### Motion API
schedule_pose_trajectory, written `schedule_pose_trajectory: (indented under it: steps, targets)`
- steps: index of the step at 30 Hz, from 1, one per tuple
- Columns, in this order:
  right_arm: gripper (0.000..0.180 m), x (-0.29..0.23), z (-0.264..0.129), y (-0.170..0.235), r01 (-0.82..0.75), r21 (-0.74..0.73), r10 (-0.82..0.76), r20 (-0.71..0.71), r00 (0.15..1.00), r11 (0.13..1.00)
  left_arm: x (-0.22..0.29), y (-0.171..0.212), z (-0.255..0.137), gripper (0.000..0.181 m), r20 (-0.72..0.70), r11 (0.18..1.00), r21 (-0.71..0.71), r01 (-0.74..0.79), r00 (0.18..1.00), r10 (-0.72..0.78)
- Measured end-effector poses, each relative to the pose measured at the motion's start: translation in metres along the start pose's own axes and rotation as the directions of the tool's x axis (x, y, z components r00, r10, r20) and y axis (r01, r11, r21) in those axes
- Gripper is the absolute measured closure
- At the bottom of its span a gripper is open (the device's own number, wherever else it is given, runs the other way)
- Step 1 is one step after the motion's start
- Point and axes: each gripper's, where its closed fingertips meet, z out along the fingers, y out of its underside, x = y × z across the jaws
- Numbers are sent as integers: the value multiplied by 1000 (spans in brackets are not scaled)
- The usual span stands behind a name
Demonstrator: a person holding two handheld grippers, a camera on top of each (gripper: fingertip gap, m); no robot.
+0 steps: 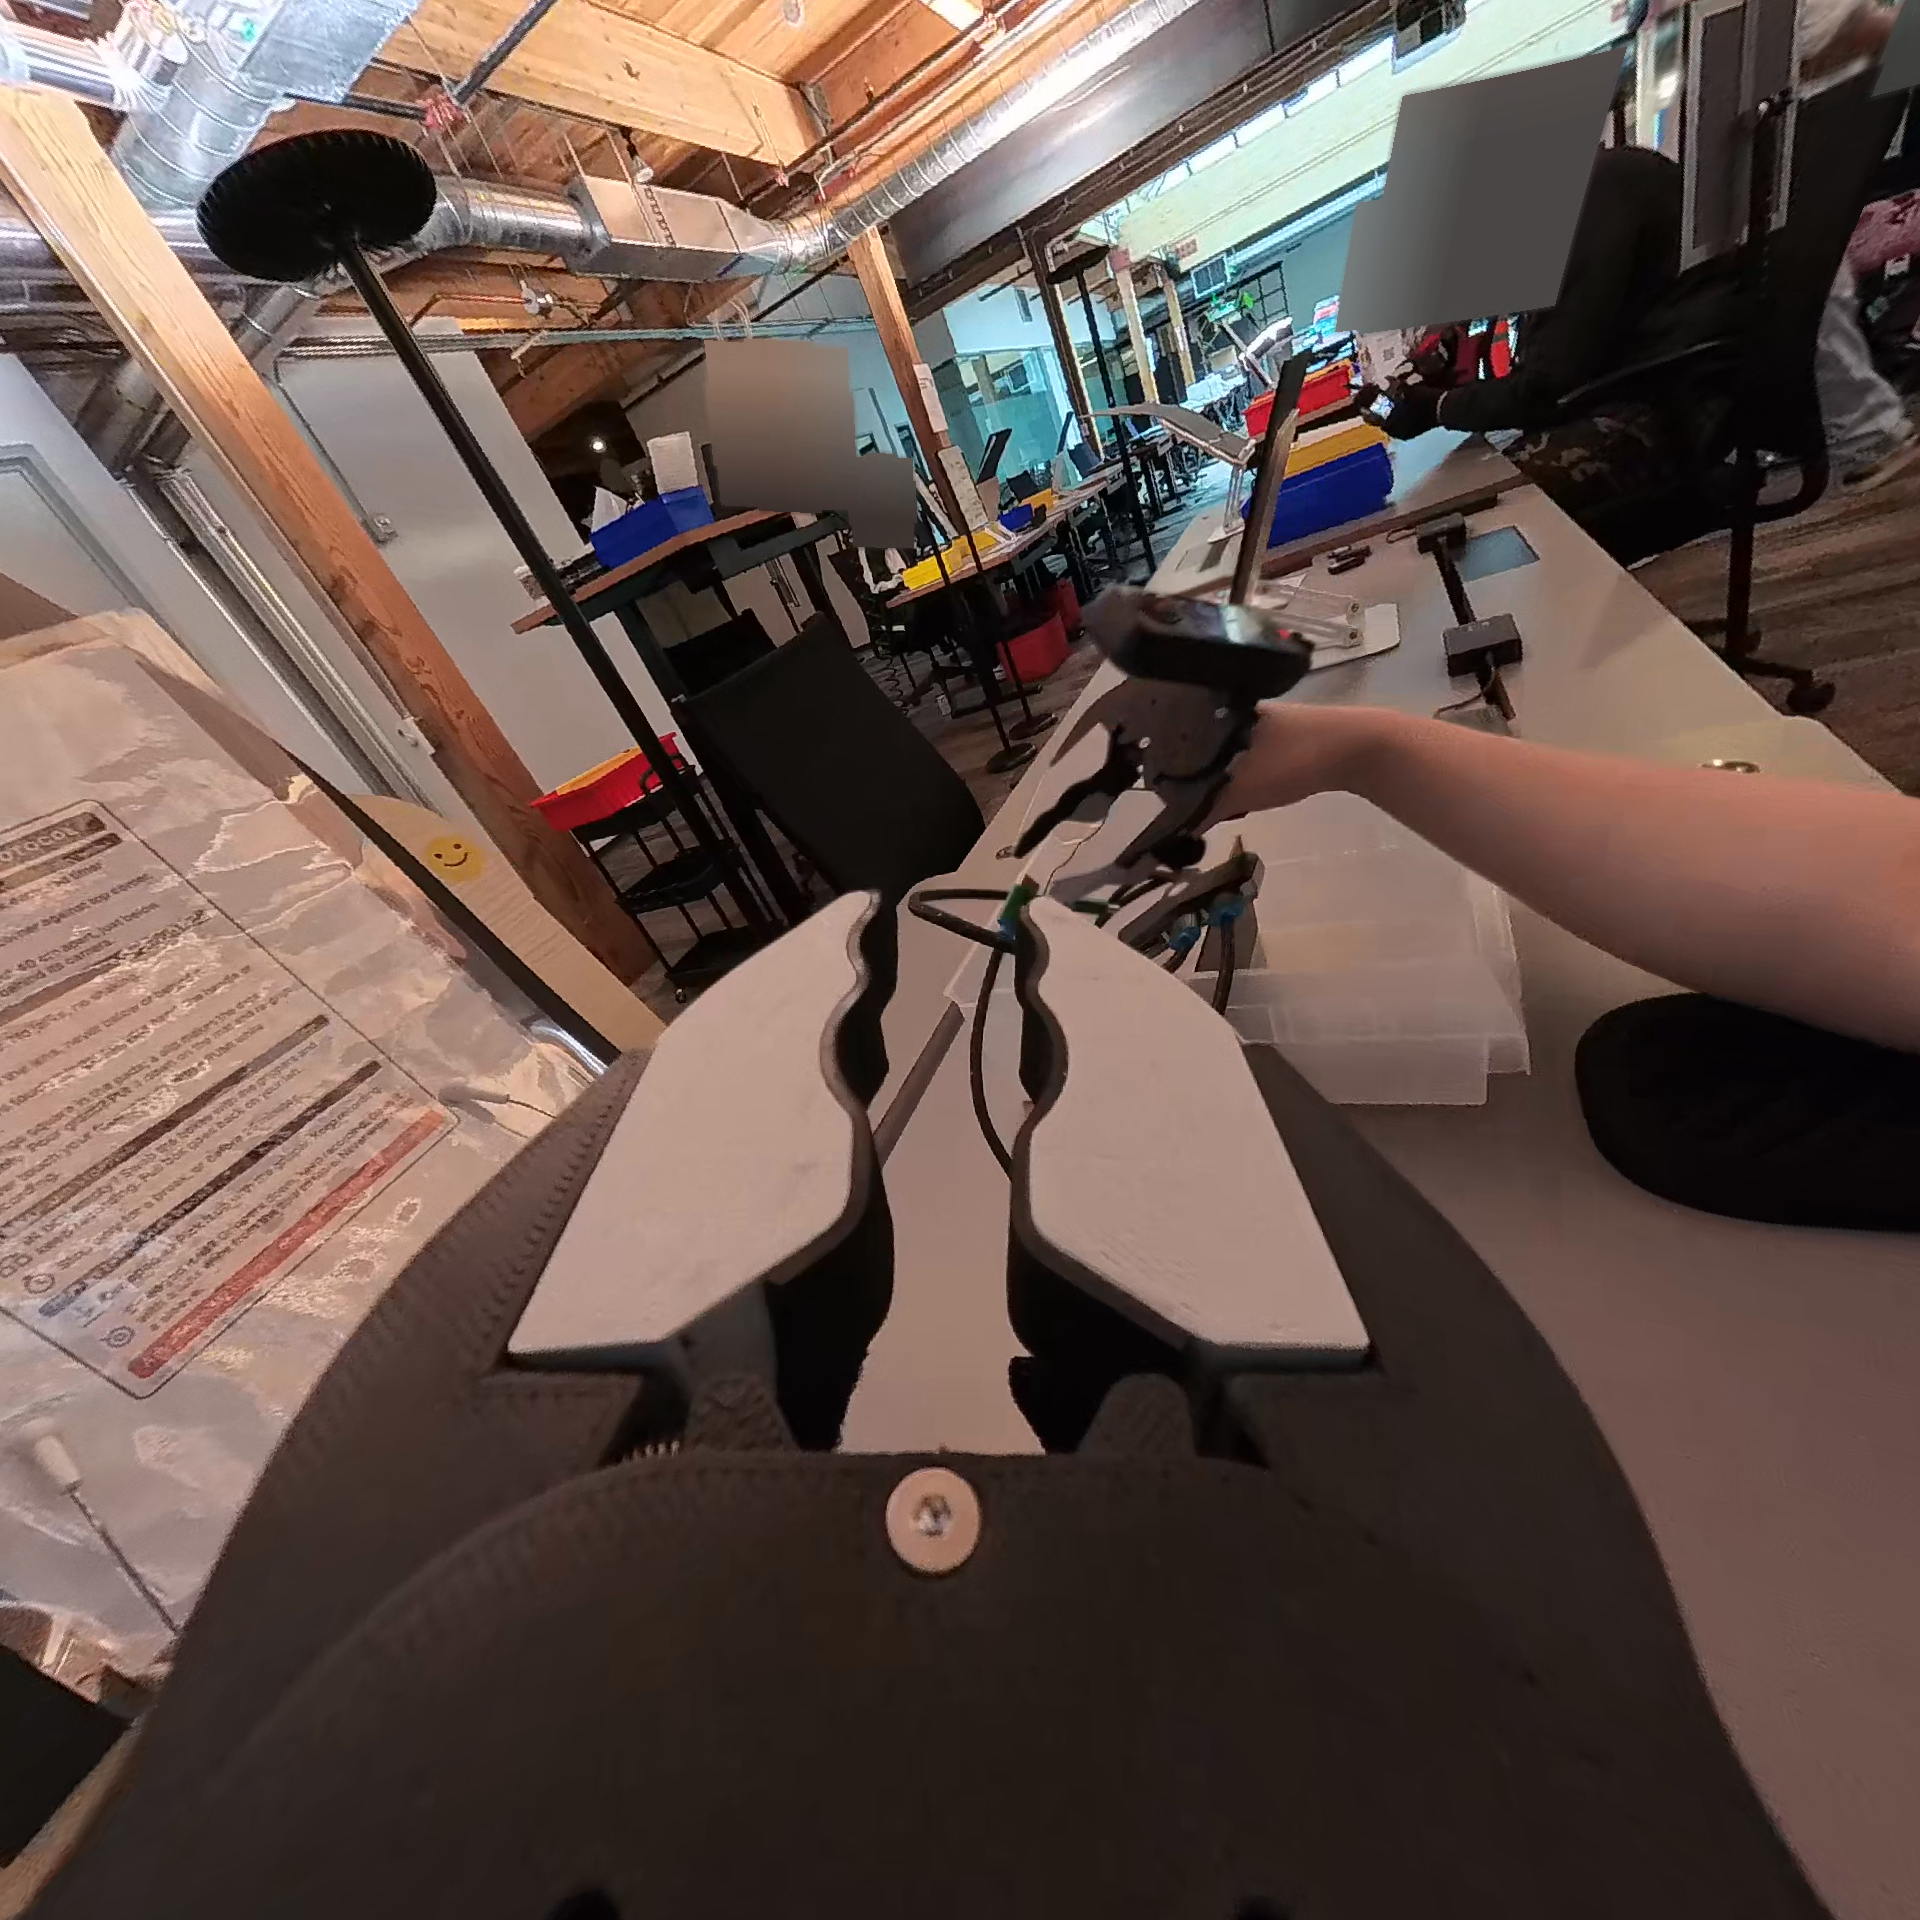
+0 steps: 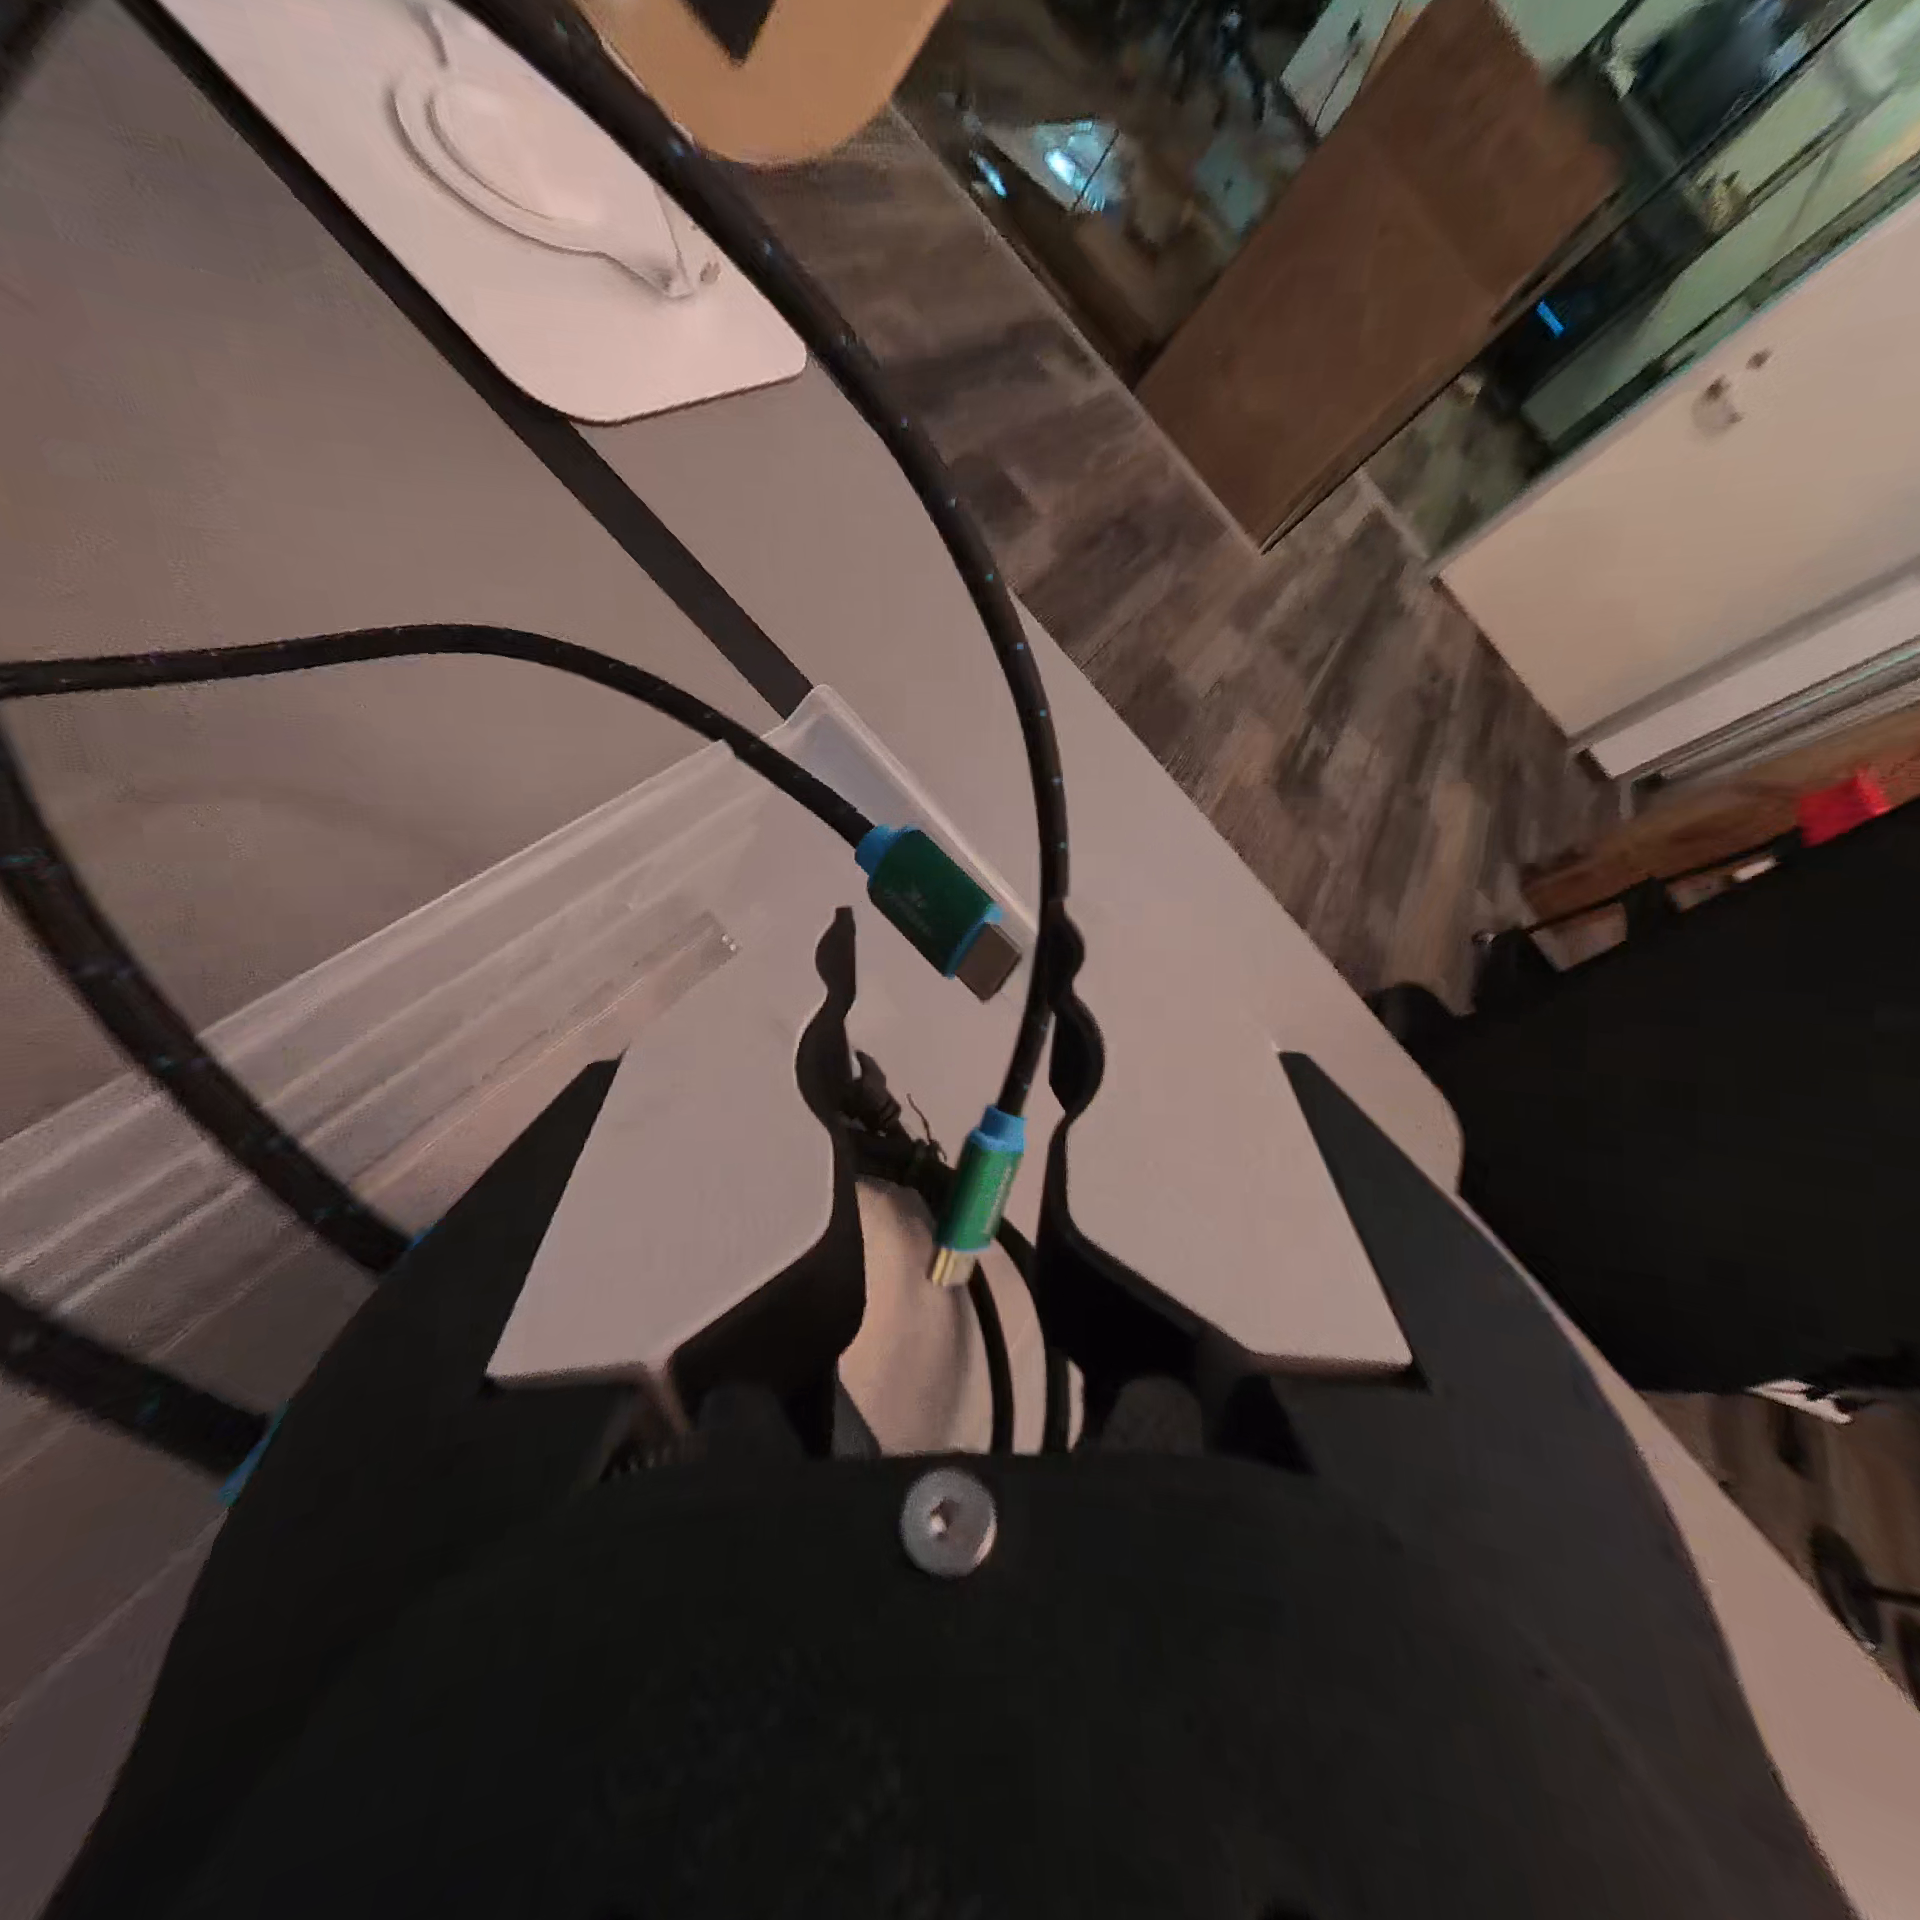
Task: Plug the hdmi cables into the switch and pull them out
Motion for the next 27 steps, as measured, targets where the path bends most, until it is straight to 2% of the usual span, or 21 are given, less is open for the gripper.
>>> schedule_pose_trajectory:
  steps: [3, 5, 7, 11, 15, 19, 21, 24, 27]
  targets:
    - [142, -8, 16, 4, -76, -24, 78, 71, 994, 997, 0, 5, 3, 160, -6, 1000, -16, 1, 1000, -1]
    - [142, -6, 22, 11, -65, -64, 68, 49, 996, 996, -1, 8, 4, 160, -4, 1000, -28, 0, 1000, 0]
    - [156, -7, 23, 11, -48, -67, 52, 60, 997, 997, -1, 11, 6, 160, -4, 999, -38, -1, 1000, 1]
    - [161, -10, 15, 14, -57, -97, 67, 109, 992, 994, -2, 13, 6, 161, -1, 999, -47, -5, 1000, 5]
    - [164, 19, -13, 11, -44, -83, 42, -26, 999, 996, -2, 11, 4, 161, 5, 999, -42, -10, 1000, 10]
    - [166, 53, -56, 1, -139, 12, 140, -147, 979, 990, -2, 7, 1, 161, 8, 999, -34, -14, 1000, 14]
    - [166, 59, -69, 19, -222, -58, 211, -155, 965, 973, -2, 6, 1, 161, 7, 999, -31, -17, 1000, 17]
    - [166, 49, -70, 65, -382, -248, 364, -116, 924, 890, 0, 5, 2, 161, 1, 999, -32, -18, 1000, 18]
    - [167, 28, -51, 92, -351, -366, 367, -30, 930, 862, 3, 7, 4, 161, -6, 999, -39, -22, 1000, 22]
